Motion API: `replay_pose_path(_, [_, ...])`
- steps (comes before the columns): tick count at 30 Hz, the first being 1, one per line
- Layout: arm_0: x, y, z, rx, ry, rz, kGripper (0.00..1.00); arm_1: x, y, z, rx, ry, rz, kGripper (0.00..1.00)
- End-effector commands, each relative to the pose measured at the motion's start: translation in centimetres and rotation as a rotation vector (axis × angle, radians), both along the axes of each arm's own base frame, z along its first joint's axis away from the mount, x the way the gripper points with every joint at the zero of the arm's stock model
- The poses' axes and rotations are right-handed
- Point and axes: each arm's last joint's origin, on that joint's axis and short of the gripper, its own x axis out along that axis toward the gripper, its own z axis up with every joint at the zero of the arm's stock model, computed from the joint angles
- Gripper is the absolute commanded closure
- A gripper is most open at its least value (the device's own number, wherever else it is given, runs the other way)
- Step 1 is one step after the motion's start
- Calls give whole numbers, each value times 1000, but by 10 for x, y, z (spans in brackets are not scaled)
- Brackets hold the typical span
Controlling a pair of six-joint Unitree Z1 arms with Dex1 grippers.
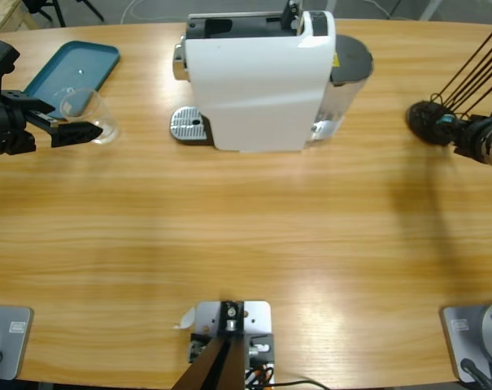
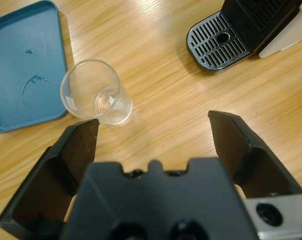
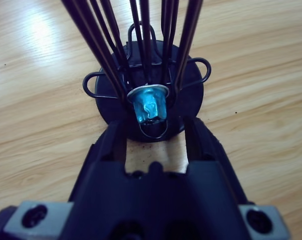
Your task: Pour coffee
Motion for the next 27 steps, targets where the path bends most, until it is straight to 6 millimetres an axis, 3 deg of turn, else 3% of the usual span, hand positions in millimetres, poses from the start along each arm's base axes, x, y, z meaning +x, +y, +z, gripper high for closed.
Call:
replay_pose_path(1, [3, -6, -9, 15, 32, -12, 50, 12, -5, -5, -13, 14, -6, 570])
replay_pose_path(27, [4, -7, -9, 17, 35, -12, 50, 17, -6, -13, -4, 32, 4, 570])
